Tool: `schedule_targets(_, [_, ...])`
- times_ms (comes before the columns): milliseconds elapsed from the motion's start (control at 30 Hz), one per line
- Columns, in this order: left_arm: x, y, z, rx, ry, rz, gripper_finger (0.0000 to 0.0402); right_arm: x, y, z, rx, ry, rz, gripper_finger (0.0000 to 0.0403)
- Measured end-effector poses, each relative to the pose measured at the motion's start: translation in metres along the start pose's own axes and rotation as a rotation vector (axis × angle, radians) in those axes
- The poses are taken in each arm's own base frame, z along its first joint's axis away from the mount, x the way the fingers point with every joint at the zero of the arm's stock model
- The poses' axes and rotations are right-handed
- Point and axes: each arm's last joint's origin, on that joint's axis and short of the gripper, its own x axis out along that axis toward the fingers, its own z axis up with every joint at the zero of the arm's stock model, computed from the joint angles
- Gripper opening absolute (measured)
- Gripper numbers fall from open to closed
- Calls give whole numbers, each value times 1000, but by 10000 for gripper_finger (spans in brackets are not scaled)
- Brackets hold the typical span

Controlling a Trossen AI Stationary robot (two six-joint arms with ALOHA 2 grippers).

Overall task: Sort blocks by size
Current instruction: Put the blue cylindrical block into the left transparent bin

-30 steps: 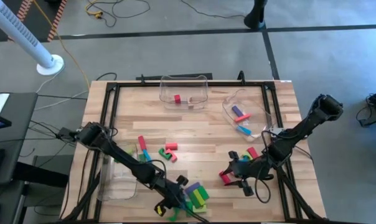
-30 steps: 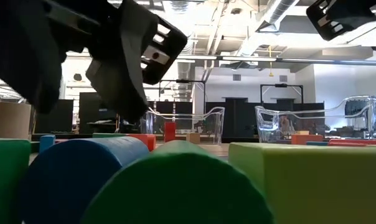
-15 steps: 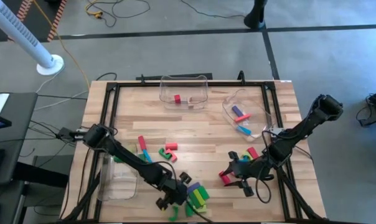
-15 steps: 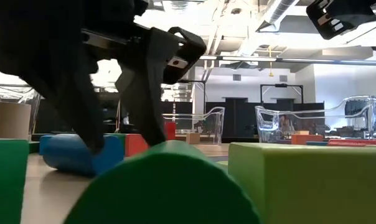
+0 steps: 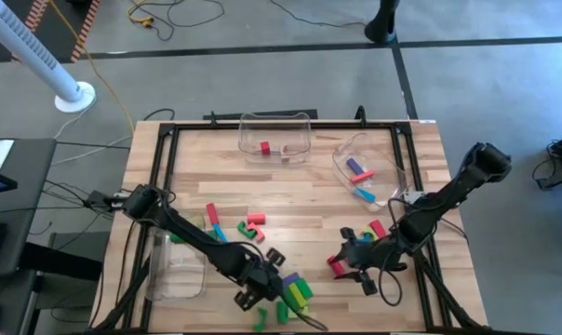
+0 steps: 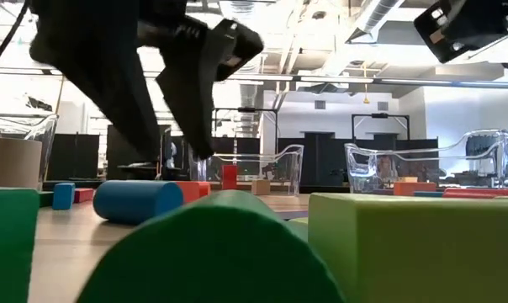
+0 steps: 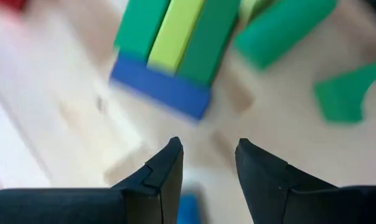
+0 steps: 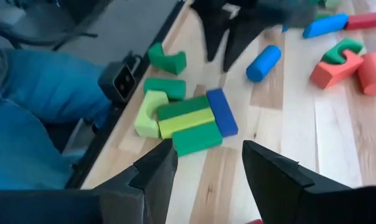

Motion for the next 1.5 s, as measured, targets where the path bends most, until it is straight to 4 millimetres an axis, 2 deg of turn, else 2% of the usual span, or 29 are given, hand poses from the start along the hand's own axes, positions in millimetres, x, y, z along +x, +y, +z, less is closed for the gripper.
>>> schedule_targets(167, [0,2,-6,-37,67,51,147,15,1,-11,-19,64,-20,217])
schedule_targets(333, [1,11,-11,-89,105,63,198,27,2,-18,-16,84,-28,217])
schedule_targets(500, [2,28,-25,-165,208,79,248,28,3,-18,-17,84,-26,217])
schedule_targets(700, [8,48,-38,-219,246,83,253,27,3,-17,-15,77,-23,217])
schedule_targets(833, [23,57,-57,-260,255,27,246,27,4,-17,-16,76,-21,217])
schedule_targets(1000, [33,62,-72,-312,229,-22,214,27,5,-18,-18,74,-15,217])
schedule_targets(1300, [34,60,-72,-285,221,-33,133,26,6,-18,-19,74,-13,217])
schedule_targets(1500, [35,60,-72,-288,223,-34,131,26,6,-18,-16,74,-12,217])
